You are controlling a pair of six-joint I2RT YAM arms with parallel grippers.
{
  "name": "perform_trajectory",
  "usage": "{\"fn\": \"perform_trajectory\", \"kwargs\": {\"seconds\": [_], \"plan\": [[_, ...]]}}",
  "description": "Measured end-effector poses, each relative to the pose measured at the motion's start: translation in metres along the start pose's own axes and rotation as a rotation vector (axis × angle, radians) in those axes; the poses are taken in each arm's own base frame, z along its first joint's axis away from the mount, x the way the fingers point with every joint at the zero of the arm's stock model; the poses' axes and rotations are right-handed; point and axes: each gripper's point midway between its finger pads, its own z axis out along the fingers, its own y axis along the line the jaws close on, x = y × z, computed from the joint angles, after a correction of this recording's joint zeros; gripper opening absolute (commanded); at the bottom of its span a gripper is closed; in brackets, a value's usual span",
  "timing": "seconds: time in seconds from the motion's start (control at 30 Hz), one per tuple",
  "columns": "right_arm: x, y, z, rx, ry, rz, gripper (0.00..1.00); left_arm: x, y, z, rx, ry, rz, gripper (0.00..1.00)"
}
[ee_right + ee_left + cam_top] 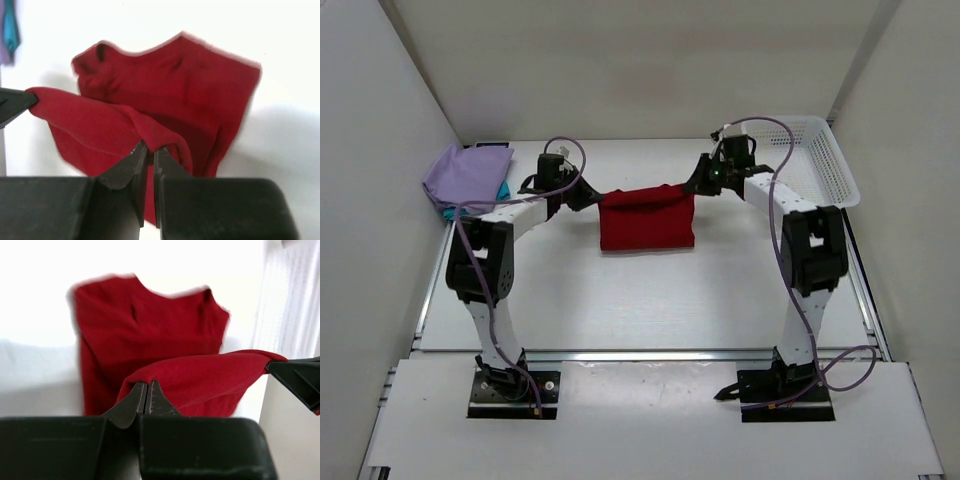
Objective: Fold and stack the t-shirts
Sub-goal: Fold the long partially folded tshirt into a neat square, then smooth out wrinkles on the folded tshirt
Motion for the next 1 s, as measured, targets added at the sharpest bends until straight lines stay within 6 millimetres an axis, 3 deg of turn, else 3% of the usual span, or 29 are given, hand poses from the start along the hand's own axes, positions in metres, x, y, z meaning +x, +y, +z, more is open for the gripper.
{"fn": "perform_trajectory", "kwargs": {"seconds": [0.07, 0.13, 0.2, 0.27, 0.4, 0.47, 0.57, 0.63, 0.7, 0.8, 0.87, 0.97, 1.0], "plan": [[-0.015, -0.009, 0.023, -0.001, 0.010, 0.003, 0.00, -0.011, 0.011, 0.018, -0.020, -0.009, -0.026, 0.02], [-0.029, -0.015, 0.045, -0.002, 0.021, 0.005, 0.03, -0.022, 0.019, 0.034, -0.036, -0.012, -0.043, 0.14], [-0.039, -0.021, 0.064, 0.002, 0.020, 0.004, 0.14, -0.035, 0.024, 0.052, -0.033, -0.023, -0.057, 0.28], [-0.042, -0.026, 0.074, 0.011, 0.023, 0.010, 0.30, -0.044, 0.026, 0.062, -0.014, -0.039, -0.077, 0.41], [-0.045, -0.029, 0.075, 0.050, 0.033, 0.008, 0.45, -0.060, 0.029, 0.060, 0.009, -0.083, -0.116, 0.46], [-0.052, -0.026, 0.072, 0.079, 0.012, -0.015, 0.46, -0.069, 0.023, 0.050, 0.021, -0.119, -0.113, 0.42], [-0.046, -0.020, 0.059, 0.116, -0.002, -0.045, 0.21, -0.068, -0.005, 0.030, 0.074, -0.151, -0.075, 0.41], [-0.022, -0.011, 0.045, 0.122, 0.011, -0.055, 0.08, -0.054, -0.033, 0.018, 0.123, -0.157, -0.031, 0.40], [0.010, 0.000, 0.032, 0.103, 0.034, -0.058, 0.01, -0.027, -0.058, 0.013, 0.173, -0.138, 0.013, 0.36], [0.055, 0.007, 0.027, 0.074, 0.087, -0.052, 0.00, 0.026, -0.068, 0.020, 0.208, -0.058, 0.045, 0.32], [0.083, -0.002, 0.030, 0.076, 0.126, -0.038, 0.00, 0.061, -0.045, 0.028, 0.175, 0.011, 0.024, 0.32], [0.122, -0.033, 0.027, 0.120, 0.195, 0.022, 0.00, 0.101, 0.012, 0.030, 0.069, 0.087, -0.047, 0.32], [0.127, -0.036, 0.026, 0.101, 0.192, 0.045, 0.00, 0.112, 0.026, 0.027, 0.050, 0.102, -0.078, 0.31]]}}
